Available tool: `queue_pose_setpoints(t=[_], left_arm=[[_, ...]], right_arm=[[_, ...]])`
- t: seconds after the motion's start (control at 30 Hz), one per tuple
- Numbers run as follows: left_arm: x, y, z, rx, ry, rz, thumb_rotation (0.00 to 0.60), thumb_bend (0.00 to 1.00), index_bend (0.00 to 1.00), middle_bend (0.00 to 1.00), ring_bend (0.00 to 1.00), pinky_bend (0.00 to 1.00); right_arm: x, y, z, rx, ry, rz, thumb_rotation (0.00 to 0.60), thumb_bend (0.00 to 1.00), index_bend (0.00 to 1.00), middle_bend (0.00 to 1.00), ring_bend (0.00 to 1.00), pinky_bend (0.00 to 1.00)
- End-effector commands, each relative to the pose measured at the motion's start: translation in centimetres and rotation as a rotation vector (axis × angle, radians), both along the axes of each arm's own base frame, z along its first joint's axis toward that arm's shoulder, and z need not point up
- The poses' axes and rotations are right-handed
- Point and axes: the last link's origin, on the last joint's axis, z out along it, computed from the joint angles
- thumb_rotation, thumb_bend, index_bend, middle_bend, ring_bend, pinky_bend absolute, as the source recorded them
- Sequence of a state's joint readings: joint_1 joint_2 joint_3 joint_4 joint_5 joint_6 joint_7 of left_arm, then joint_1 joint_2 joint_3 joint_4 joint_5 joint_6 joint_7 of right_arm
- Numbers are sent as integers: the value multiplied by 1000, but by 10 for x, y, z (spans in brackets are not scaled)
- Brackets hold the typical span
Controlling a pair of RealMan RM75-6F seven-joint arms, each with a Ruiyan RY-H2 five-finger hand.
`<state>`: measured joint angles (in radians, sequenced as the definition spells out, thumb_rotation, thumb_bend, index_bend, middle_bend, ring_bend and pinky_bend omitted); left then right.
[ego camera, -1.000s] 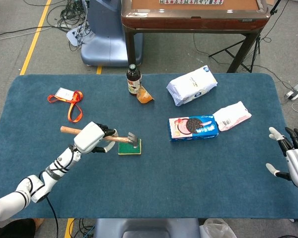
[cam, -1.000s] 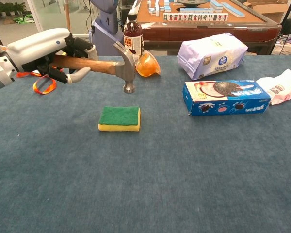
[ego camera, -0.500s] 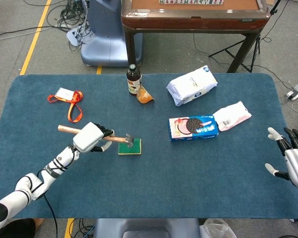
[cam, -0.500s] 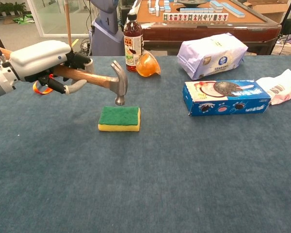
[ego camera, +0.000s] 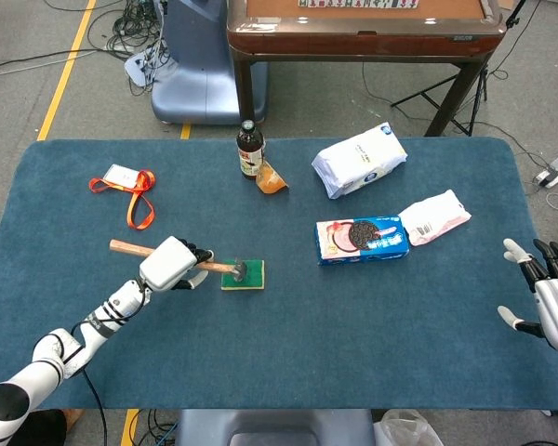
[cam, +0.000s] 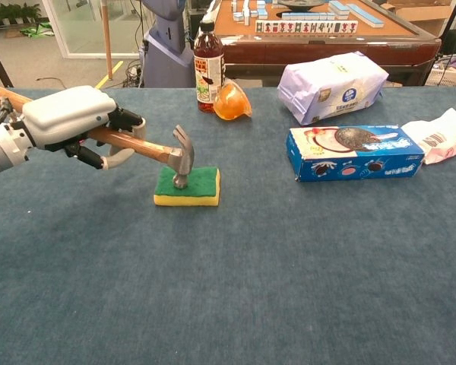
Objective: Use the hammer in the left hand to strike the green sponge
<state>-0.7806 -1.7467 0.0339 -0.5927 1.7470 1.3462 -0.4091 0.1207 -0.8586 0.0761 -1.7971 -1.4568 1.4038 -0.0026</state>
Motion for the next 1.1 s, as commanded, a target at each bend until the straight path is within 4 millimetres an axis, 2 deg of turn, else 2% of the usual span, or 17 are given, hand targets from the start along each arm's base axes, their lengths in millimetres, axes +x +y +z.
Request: queue_pose_setpoints(t=[0.03,0.13,0.27,0.6,0.7,0.8,1.0,1.1], left_arm=[[1,1,5,10,-27,2,600,509,694,747,707,968],[4,3,20,26,-135,23,600,509,694,748,707,969],[4,1,25,33,-139,16,600,509,694,748,707,969],[-4,-4,-5,-19,-25,29,600,509,694,748,707,969],[-5,-3,-7,-16,-5,24,600,509,694,748,707,969],[-4,0,0,2,-11,15,600,509,694,748,704,969],[4,2,23,42,-159,22,600,509,693,747,703,969],[3,0,24,39,-156,23,600,509,692,748,703,969]], right_arm=[[0,0,0,-1,0,0,600,182,83,244,9,0],[-1,1,1,-4,-3,-3,600,182,83,244,9,0],[-2,1,0,-3,-4,-4,600,181,83,244,9,0],[-2,0,0,0,1,-10,600,182,83,244,9,0],[-2,0,0,-2,1,-11,600,181,83,243,8,0],[-1,0,1,-7,-1,-10,600,182,83,244,8,0],[-2,1,1,-9,-3,-12,600,181,83,244,9,0],[-3,0,1,-7,-4,-12,600,182,83,244,8,0]])
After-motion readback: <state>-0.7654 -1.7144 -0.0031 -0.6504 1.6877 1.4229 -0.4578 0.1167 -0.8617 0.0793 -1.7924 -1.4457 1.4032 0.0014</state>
